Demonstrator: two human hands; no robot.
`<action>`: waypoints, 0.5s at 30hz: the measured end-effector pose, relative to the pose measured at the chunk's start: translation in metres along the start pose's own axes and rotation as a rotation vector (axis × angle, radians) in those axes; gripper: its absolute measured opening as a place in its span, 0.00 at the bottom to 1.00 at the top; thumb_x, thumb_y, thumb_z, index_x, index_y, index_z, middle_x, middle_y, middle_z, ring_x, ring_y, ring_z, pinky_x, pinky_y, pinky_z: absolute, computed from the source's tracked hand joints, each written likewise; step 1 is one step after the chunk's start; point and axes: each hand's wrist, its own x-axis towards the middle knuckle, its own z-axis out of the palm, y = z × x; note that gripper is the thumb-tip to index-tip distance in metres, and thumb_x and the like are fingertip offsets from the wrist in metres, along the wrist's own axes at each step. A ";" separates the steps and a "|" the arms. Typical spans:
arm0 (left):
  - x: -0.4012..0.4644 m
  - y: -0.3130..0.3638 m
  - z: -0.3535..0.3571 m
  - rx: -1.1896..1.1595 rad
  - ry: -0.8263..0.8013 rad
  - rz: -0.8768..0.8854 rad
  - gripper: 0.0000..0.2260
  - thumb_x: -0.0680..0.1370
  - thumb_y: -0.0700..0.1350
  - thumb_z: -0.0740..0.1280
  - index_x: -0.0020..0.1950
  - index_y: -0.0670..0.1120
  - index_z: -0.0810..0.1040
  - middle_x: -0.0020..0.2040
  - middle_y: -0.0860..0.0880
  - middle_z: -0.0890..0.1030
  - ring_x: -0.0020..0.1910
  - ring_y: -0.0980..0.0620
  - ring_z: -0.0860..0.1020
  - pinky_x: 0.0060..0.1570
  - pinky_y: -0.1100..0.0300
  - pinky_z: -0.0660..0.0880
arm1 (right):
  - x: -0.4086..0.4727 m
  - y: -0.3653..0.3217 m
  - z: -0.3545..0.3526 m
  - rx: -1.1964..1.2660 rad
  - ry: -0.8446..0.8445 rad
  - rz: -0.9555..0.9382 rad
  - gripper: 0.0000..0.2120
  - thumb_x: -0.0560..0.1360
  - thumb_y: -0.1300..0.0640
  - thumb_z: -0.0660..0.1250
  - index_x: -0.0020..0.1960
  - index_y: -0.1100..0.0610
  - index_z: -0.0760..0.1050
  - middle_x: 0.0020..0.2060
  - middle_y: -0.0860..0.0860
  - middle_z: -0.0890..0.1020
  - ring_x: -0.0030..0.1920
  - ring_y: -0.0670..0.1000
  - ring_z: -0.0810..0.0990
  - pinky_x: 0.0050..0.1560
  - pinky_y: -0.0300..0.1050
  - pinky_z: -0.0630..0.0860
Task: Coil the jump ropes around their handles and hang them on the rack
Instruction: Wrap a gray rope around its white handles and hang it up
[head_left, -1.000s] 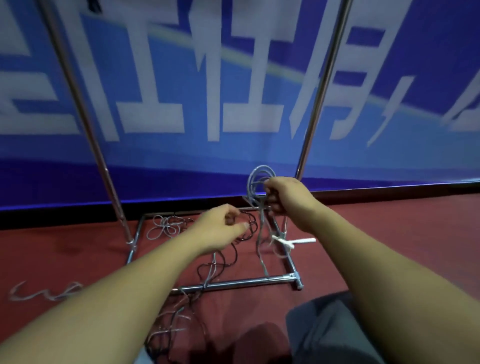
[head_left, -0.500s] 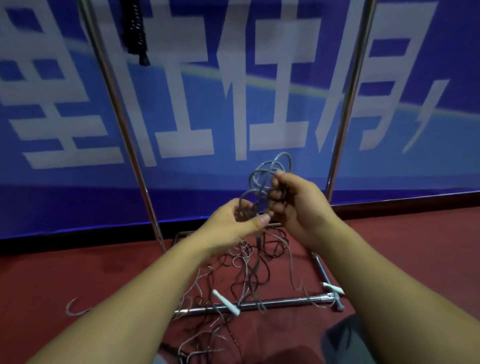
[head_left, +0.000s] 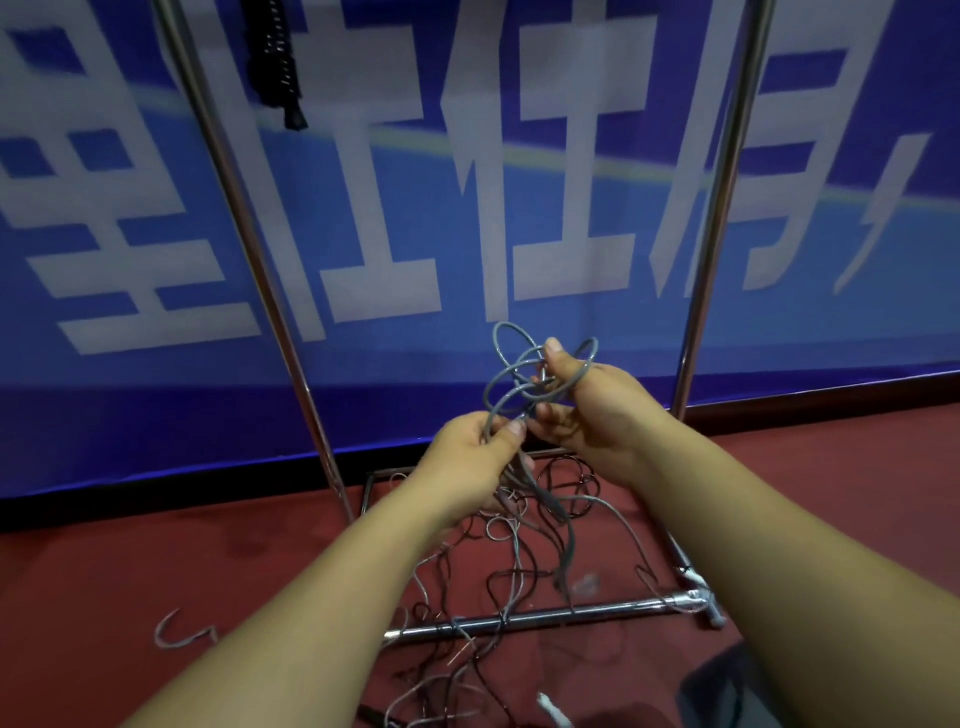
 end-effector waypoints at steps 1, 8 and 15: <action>0.001 0.000 0.000 -0.005 0.020 0.004 0.08 0.84 0.46 0.62 0.50 0.45 0.76 0.36 0.50 0.84 0.36 0.49 0.81 0.37 0.54 0.79 | 0.001 0.000 -0.001 -0.014 -0.002 -0.004 0.12 0.80 0.48 0.68 0.50 0.58 0.77 0.40 0.53 0.82 0.32 0.50 0.79 0.36 0.45 0.80; 0.007 0.003 0.000 -0.170 0.169 -0.041 0.09 0.82 0.47 0.67 0.47 0.42 0.78 0.41 0.41 0.86 0.35 0.43 0.83 0.31 0.55 0.80 | 0.001 0.009 -0.018 -0.334 -0.038 0.021 0.10 0.82 0.51 0.64 0.57 0.57 0.77 0.55 0.53 0.81 0.45 0.52 0.81 0.42 0.44 0.79; 0.007 0.006 0.004 -0.201 0.185 -0.057 0.11 0.80 0.49 0.69 0.45 0.42 0.80 0.37 0.43 0.85 0.30 0.48 0.81 0.27 0.61 0.75 | -0.009 0.027 -0.031 -0.863 -0.304 -0.080 0.11 0.78 0.47 0.70 0.45 0.55 0.83 0.38 0.53 0.84 0.39 0.49 0.78 0.46 0.49 0.76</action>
